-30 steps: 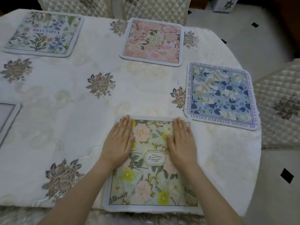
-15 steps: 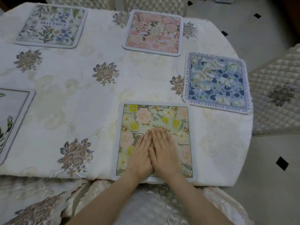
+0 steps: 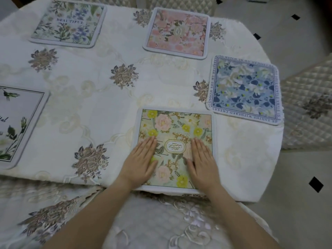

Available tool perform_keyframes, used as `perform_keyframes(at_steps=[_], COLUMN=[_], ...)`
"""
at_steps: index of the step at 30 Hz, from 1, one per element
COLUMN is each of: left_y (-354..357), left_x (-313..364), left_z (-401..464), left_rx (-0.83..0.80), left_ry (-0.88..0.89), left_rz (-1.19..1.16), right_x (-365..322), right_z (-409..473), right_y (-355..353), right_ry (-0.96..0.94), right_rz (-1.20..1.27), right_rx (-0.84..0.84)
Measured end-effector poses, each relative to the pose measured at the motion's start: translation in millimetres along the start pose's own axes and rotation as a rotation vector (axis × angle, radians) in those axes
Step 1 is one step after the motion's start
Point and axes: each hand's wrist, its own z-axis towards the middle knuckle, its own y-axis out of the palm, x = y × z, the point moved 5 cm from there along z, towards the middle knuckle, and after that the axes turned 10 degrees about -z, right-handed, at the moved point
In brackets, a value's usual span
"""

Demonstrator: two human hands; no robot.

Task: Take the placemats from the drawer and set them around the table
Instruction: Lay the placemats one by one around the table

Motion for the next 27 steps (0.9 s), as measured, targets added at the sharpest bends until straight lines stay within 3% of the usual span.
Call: perform_keyframes(at_steps=[7, 12, 21, 24, 27], left_y=[-23, -70, -172, -169, -151], left_x=[-11, 14, 102, 124, 130], left_z=[-5, 11, -30, -71, -112], left_rx=[-0.116, -0.201, 0.437, 0.568, 0.582], left_ry=[-0.056, -0.133, 0.011, 0.009, -0.094], left_rz=[0.042, -0.072, -0.104, -0.134, -0.162], right_x=[25, 8, -38, -49, -61], right_z=[-3, 3, -25, -49, -74], right_y=[-15, -67, -195, -203, -191], right_ry=[-0.099, -0.040, -0.176, -0.230, -0.305], right_rz=[-0.043, 0.174, 0.307, 0.332, 0.302], right_rx=[-0.120, -0.096, 0.361, 0.394, 0.337])
